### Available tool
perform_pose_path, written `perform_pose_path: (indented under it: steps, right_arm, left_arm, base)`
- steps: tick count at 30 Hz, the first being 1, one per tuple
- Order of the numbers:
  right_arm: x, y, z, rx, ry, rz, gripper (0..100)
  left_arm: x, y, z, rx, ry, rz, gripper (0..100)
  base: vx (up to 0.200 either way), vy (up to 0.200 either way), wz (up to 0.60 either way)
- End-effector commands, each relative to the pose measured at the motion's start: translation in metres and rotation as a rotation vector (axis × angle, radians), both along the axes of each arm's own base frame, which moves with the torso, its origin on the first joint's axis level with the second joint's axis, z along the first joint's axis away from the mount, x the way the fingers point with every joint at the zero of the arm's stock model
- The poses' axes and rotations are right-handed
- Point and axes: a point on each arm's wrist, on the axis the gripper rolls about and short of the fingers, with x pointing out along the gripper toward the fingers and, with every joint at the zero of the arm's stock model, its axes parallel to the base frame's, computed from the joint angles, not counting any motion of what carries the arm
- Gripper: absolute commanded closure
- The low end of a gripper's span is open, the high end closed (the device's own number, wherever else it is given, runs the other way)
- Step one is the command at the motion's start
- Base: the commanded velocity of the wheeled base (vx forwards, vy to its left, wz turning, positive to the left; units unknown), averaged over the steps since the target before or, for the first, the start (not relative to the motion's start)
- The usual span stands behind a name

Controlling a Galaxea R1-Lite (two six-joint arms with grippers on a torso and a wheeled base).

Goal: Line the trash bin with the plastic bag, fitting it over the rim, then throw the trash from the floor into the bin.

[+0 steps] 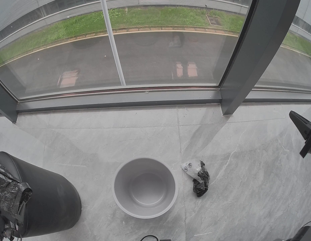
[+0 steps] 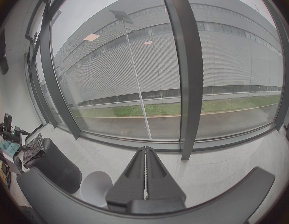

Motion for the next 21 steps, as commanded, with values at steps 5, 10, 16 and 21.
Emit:
perform_pose_path:
  steps: [5, 10, 16, 21]
  right_arm:
    - [0.021, 0.01, -0.016, -0.024, 0.091, 0.027, 100]
    - [0.02, 0.01, -0.016, -0.024, 0.091, 0.027, 100]
    - [0.021, 0.01, -0.017, -0.02, 0.098, 0.028, 100]
    - [0.021, 0.01, -0.017, -0.004, 0.102, 0.029, 100]
  left_arm:
    - [0.022, 0.003, -0.003, 0.142, 0.164, 0.1, 0]
    - [0.029, 0.004, -0.005, 0.149, 0.218, 0.135, 0]
    - [0.047, 0.005, -0.007, 0.128, 0.297, 0.143, 0]
    - [0.071, 0.009, -0.007, 0.105, 0.313, 0.182, 0]
  base:
    - [0.0, 0.0, 0.0]
    - [0.0, 0.0, 0.0]
    - [0.0, 0.0, 0.0]
    - [0.0, 0.0, 0.0]
